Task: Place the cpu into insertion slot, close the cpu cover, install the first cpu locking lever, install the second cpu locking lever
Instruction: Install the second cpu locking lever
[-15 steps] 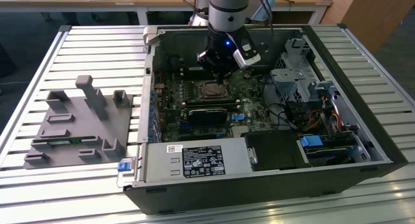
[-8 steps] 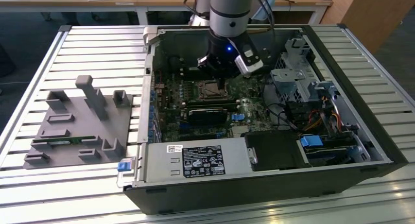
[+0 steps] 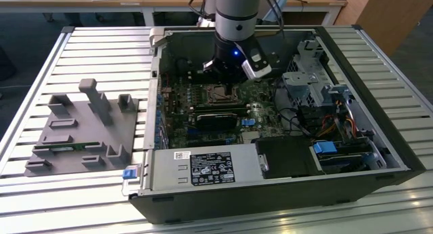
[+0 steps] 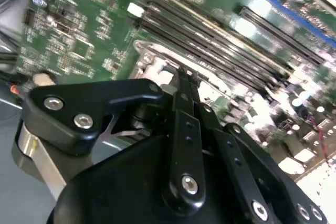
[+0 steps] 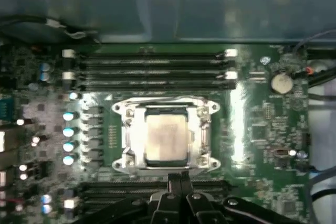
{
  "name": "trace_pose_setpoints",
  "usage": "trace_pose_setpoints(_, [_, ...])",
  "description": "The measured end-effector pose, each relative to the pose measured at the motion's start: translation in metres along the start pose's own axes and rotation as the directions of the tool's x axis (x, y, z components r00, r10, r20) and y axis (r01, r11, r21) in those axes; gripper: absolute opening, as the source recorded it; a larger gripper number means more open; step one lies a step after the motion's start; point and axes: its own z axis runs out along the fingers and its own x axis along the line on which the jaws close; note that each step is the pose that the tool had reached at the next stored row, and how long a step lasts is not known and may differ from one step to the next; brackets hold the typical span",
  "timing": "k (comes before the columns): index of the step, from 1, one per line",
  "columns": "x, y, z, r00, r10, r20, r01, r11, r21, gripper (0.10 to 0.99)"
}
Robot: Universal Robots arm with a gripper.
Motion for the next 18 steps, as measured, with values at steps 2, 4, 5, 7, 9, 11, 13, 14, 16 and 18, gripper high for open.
trace_pose_setpoints(2, [0.0067,-0.0013,-0.0001,1.0000,0.000,0.0005,0.000,1.0000,0.000,0.106])
trace_pose_setpoints(4, [0.0100,-0.0026,-0.0002,1.0000,0.000,0.0008,0.000,1.0000,0.000,0.106])
trace_pose_setpoints(5, [0.0107,-0.0032,-0.0002,1.0000,0.000,0.0008,0.000,1.0000,0.000,0.106])
trace_pose_setpoints(7, [0.0122,-0.0044,-0.0003,1.0000,0.000,0.0008,0.000,1.0000,0.000,0.106])
trace_pose_setpoints(9, [0.0135,-0.0058,-0.0003,1.0000,0.000,0.0007,0.000,1.0000,0.000,0.106])
trace_pose_setpoints(11, [0.0165,-0.0076,-0.0004,1.0000,0.000,0.0008,0.000,1.0000,0.000,0.106])
trace_pose_setpoints(13, [0.0221,-0.0097,-0.0007,1.0000,0.000,0.0008,0.000,1.0000,0.000,0.106])
trace_pose_setpoints(14, [0.0255,-0.0105,-0.0007,1.0000,0.000,0.0009,0.000,1.0000,0.000,0.106])
trace_pose_setpoints(16, [0.0316,-0.0116,-0.0007,1.0000,0.000,0.0010,0.000,1.0000,0.000,0.106])
trace_pose_setpoints(18, [0.0337,-0.0117,0.0014,1.0000,0.000,0.0012,0.000,1.0000,-0.001,0.106])
